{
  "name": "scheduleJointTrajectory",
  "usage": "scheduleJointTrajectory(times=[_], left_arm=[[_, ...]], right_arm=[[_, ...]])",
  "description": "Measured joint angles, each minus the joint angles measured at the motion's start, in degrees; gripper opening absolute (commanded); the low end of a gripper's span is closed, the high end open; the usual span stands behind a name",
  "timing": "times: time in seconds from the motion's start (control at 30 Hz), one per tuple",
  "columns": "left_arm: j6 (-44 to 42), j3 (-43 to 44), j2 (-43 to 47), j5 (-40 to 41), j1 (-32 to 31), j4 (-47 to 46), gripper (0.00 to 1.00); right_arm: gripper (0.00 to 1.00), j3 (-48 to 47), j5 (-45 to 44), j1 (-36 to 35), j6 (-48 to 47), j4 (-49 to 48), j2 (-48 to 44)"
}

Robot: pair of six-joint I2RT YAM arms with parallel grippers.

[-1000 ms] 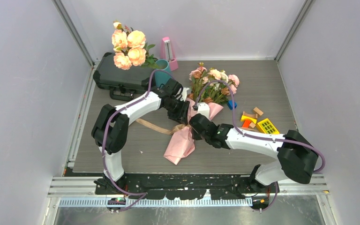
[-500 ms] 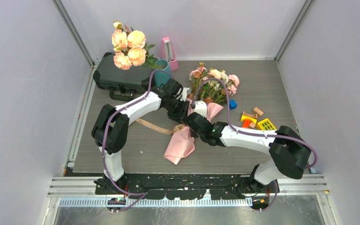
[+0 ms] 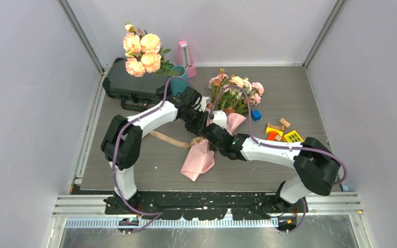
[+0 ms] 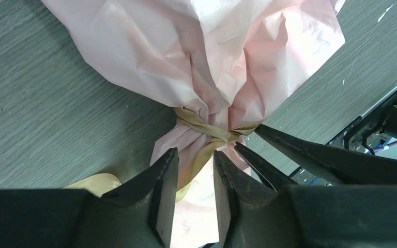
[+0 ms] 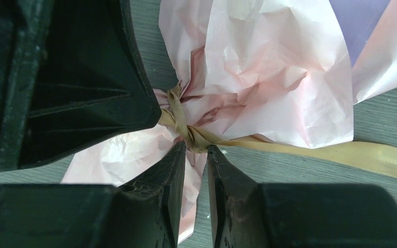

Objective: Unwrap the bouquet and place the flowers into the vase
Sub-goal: Untie the ribbon from the wrapping paper.

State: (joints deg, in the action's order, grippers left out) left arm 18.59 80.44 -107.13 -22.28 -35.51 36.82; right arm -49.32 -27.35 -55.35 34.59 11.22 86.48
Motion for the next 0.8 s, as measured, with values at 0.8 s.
scheduleJointTrajectory(times=[0.8], left_arm=[[0.00,0.00,-0.02,-1.33,0.00,-0.15,0.00]], right_arm=[[0.01,-2.64,-3.48,-0.11,1.46,-0.13,5.18]])
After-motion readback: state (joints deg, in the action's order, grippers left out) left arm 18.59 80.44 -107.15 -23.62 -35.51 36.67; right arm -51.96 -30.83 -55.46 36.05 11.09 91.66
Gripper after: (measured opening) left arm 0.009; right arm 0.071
